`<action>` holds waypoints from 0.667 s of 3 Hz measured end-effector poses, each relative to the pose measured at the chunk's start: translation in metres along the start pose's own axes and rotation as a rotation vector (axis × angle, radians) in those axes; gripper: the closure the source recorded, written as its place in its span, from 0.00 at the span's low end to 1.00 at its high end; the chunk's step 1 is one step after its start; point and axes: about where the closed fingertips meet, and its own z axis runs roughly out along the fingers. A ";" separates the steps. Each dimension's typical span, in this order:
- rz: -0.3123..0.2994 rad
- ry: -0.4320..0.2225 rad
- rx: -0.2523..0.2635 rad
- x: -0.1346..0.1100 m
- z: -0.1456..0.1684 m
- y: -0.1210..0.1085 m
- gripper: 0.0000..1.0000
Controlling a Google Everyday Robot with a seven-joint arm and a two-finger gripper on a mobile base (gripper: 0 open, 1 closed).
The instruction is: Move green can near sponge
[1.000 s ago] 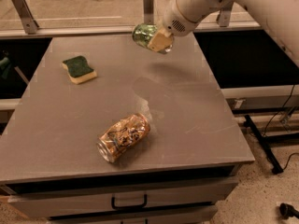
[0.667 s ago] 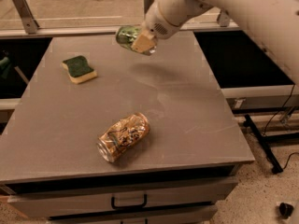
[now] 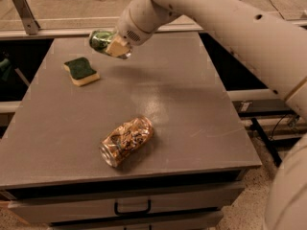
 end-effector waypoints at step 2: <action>0.021 0.030 -0.021 0.018 0.036 0.014 0.59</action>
Offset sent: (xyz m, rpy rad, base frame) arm 0.0080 0.0067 -0.0633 -0.0246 0.0577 -0.0419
